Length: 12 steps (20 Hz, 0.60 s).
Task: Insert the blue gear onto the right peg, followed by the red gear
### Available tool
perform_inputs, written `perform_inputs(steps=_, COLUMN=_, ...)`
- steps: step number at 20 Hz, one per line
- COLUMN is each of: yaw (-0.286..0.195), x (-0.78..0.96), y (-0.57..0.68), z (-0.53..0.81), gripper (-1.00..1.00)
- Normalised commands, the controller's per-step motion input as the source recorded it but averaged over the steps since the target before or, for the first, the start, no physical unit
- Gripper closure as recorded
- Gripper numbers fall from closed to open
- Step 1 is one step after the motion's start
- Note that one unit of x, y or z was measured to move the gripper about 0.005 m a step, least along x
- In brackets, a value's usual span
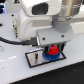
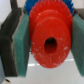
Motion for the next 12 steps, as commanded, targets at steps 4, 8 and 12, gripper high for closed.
perform_inputs(steps=4, yaw=0.000, x=0.07, y=-0.16, z=-0.40, gripper=1.00)
perform_inputs(steps=8, yaw=0.000, x=0.03, y=-0.05, z=-0.13, gripper=-1.00)
perform_inputs(steps=12, yaw=0.000, x=0.01, y=0.18, z=0.73, gripper=-1.00)
